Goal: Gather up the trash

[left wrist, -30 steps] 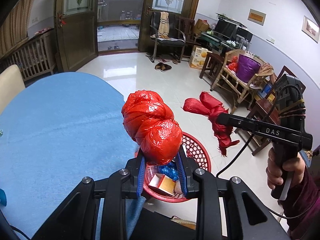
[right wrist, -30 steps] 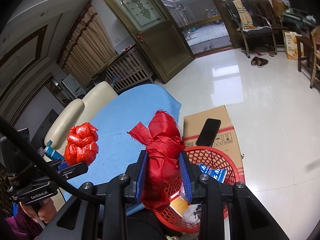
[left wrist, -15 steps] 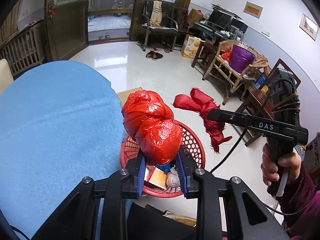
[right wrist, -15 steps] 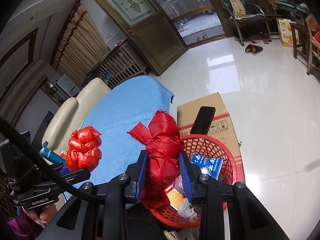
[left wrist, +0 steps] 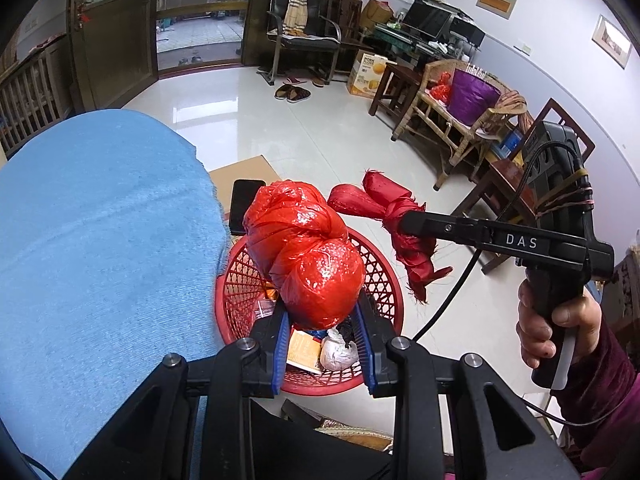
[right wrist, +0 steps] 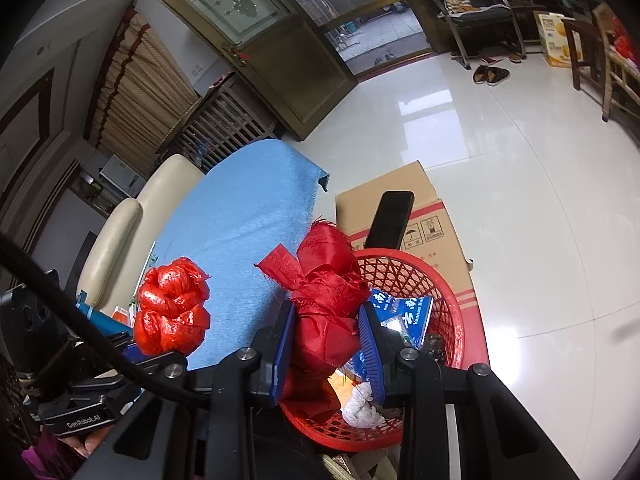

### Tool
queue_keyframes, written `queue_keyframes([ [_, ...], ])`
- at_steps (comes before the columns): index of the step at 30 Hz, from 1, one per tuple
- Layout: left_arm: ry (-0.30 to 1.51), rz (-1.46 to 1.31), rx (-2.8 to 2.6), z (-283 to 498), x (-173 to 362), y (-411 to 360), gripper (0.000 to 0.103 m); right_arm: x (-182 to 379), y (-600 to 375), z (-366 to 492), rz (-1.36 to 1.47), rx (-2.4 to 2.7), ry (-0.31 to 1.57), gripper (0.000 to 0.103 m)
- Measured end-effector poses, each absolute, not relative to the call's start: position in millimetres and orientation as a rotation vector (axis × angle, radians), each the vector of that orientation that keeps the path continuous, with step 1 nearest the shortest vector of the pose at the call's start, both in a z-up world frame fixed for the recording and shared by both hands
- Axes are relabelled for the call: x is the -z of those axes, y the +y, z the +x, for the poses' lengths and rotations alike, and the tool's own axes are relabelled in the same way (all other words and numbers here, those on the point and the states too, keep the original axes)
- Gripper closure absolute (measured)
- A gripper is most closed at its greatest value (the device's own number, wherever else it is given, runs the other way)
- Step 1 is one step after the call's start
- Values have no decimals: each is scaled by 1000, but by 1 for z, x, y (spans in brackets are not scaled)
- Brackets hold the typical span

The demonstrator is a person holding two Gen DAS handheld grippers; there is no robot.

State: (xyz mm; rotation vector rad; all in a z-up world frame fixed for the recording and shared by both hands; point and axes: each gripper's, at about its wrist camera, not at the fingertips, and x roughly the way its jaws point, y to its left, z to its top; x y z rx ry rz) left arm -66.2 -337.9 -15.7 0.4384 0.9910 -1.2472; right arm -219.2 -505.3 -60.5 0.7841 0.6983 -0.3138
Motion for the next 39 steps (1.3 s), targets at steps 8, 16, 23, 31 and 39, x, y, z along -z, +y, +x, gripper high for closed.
queue_keyframes([
  [8, 1009, 427, 1227, -64, 29, -341, 43, 82, -508, -213, 817, 346, 756, 56],
  [16, 947, 398, 1135, -48, 16, -307, 42, 69, -500, -209, 795, 324, 698, 37],
  [23, 779, 336, 982, -34, -25, -258, 32, 30, -471, -190, 690, 268, 634, 37],
  [31, 611, 296, 851, -29, -67, -201, 22, -13, -417, -163, 551, 203, 580, 37],
  [39, 564, 220, 718, -19, -84, -140, 21, -39, -367, -135, 468, 131, 560, 37],
])
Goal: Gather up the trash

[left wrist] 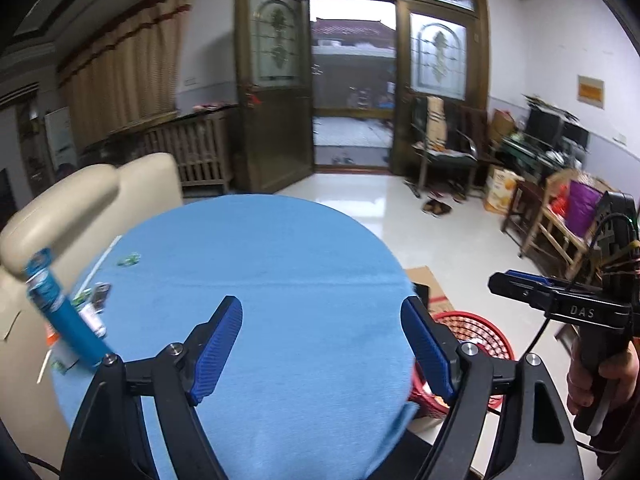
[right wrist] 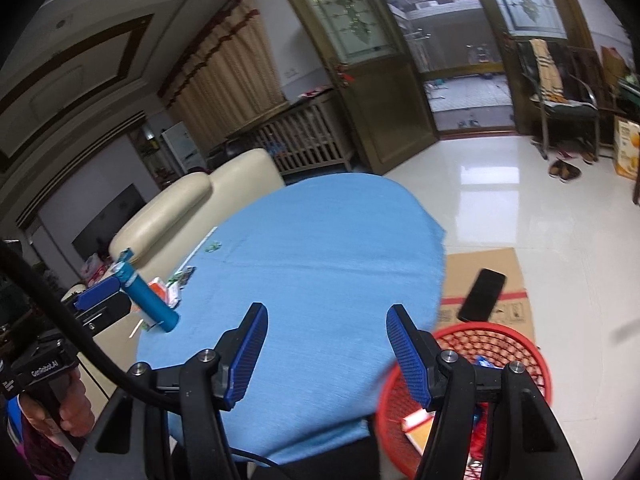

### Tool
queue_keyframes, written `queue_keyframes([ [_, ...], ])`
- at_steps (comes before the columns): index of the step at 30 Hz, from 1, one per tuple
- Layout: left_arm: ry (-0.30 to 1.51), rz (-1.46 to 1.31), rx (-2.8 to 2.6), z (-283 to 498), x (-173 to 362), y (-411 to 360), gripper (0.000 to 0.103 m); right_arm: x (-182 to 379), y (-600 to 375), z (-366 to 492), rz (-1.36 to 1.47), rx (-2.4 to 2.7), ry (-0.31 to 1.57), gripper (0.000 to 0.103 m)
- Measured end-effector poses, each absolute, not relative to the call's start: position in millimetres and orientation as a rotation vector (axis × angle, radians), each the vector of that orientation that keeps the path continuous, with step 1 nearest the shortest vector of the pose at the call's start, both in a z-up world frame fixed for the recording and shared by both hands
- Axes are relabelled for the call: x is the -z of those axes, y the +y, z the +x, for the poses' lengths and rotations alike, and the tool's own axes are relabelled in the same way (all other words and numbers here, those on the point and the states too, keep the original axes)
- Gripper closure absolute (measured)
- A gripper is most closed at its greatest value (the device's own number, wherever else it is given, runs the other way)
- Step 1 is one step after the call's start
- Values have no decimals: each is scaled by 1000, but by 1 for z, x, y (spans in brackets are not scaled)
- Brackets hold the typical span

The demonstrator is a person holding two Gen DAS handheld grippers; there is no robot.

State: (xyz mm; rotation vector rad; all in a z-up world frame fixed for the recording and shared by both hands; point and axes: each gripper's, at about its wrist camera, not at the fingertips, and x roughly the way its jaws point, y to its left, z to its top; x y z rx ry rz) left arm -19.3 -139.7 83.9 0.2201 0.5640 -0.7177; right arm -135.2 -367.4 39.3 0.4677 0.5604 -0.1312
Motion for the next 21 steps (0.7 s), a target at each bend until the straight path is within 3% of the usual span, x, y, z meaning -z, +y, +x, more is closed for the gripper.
queue_keyframes([
  [21, 381, 122, 475, -22, -115, -36, 10, -100, -247, -80, 267, -87, 431, 37],
])
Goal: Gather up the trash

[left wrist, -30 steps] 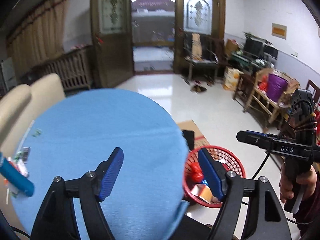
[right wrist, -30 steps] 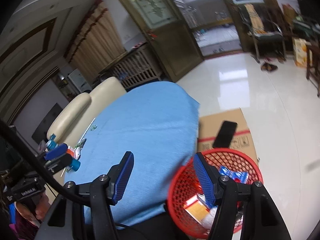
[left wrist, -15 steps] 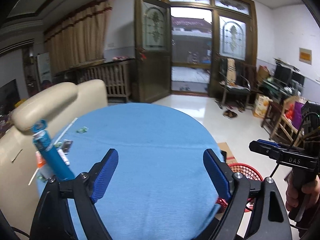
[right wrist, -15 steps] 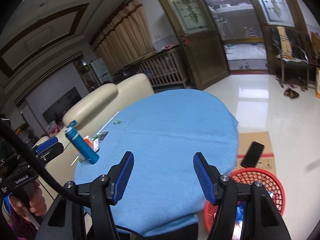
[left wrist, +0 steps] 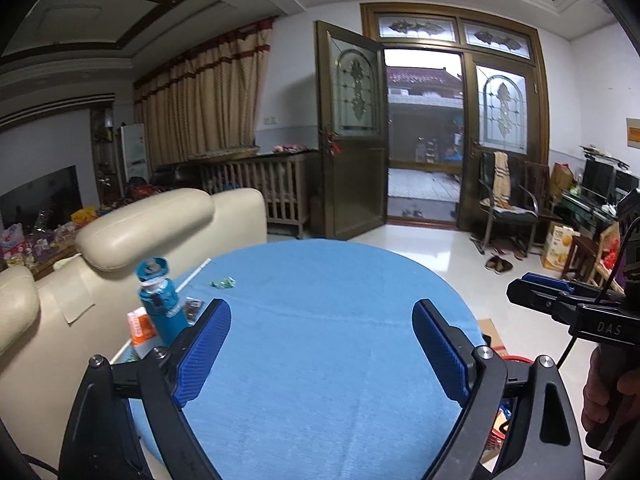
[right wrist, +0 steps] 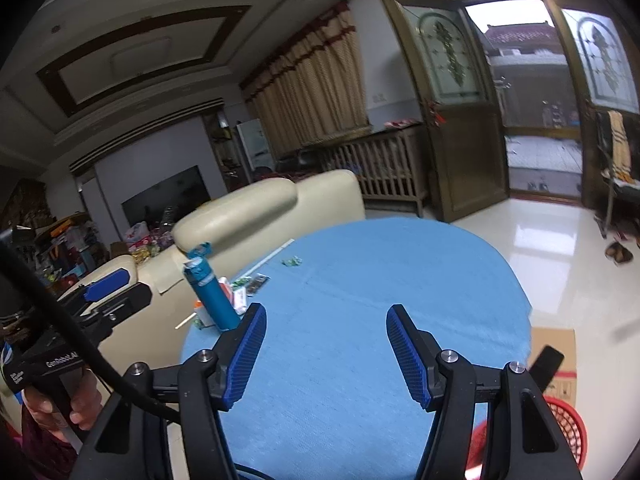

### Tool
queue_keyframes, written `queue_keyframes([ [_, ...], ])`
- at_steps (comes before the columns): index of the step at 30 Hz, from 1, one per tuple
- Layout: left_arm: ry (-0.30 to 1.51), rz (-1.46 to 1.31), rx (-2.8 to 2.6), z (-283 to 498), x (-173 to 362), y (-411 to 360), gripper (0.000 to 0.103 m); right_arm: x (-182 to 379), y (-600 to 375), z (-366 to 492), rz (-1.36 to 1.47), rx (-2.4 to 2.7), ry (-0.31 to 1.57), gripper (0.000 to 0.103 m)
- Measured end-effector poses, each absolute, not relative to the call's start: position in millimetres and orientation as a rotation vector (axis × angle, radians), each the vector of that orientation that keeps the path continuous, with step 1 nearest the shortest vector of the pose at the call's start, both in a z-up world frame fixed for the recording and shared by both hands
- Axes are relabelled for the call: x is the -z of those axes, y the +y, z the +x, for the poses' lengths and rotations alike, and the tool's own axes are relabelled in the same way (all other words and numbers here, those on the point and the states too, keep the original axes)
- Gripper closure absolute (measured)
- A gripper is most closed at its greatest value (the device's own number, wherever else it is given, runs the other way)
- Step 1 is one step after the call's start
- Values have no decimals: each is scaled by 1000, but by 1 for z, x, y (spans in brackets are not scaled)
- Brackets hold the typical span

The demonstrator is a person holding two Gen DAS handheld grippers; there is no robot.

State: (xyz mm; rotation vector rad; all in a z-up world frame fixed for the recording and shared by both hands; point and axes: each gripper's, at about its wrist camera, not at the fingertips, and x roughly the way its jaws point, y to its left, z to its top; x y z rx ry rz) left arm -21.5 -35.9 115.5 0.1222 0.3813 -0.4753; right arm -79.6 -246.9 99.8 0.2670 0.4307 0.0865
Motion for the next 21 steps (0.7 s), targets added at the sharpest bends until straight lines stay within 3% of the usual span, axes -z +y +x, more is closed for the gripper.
queue_keyframes([
  [13, 350, 108, 417, -26, -122, -14, 7, -119, -200, -73, 215, -160, 359, 33],
  [21, 380, 105, 338, -14, -112, -9, 6, -105, -193, -67, 205, -127, 407, 33],
])
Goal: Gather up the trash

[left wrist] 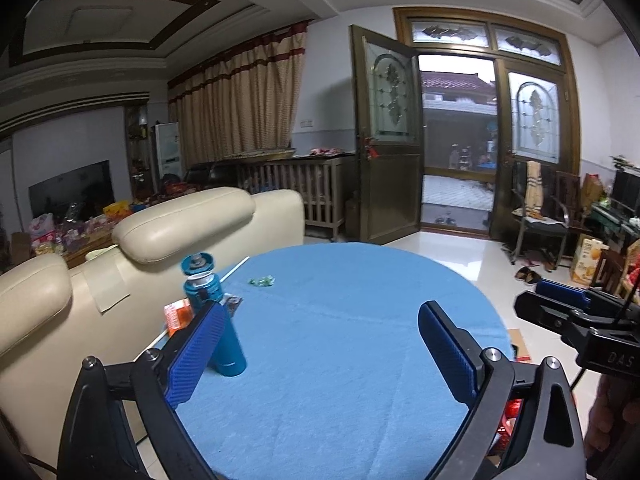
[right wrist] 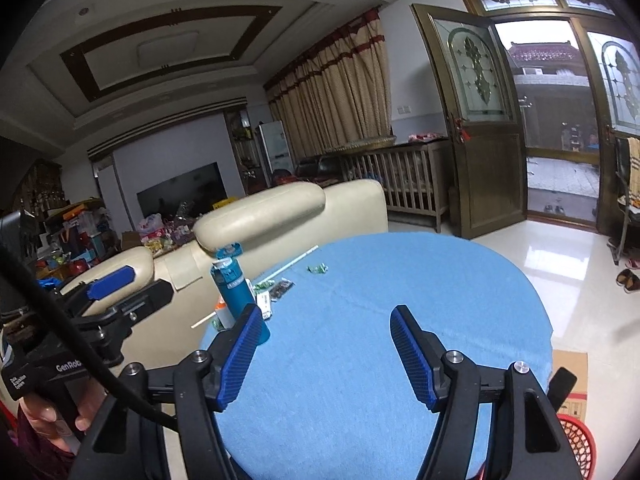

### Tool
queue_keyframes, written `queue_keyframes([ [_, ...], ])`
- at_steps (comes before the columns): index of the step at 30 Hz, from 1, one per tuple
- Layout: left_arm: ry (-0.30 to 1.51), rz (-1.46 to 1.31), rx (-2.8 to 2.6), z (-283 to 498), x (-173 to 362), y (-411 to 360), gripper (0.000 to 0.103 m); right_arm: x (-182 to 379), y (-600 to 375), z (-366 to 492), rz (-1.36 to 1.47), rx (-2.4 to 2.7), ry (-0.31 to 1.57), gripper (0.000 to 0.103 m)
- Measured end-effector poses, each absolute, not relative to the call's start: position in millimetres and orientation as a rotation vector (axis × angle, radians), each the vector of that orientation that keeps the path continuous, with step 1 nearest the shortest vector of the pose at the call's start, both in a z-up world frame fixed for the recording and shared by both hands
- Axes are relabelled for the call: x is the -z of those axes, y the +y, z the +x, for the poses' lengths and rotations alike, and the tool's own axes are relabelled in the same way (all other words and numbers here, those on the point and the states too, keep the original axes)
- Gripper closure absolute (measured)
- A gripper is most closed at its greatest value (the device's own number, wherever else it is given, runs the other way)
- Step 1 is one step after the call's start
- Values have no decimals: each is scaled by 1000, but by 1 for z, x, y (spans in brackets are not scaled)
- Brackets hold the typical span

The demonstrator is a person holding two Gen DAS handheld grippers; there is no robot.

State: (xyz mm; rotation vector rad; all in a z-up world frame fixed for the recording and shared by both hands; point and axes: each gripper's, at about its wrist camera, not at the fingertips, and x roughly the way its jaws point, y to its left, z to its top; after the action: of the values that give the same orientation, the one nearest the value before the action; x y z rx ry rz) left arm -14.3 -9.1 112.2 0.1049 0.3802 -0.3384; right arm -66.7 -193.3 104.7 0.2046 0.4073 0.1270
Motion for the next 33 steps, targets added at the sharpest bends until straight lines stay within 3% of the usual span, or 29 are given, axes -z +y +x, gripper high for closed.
queue_keyframes([
  [33, 416, 149, 118, -8, -97, -1, 4, -80, -187, -67, 170, -49, 505, 33],
])
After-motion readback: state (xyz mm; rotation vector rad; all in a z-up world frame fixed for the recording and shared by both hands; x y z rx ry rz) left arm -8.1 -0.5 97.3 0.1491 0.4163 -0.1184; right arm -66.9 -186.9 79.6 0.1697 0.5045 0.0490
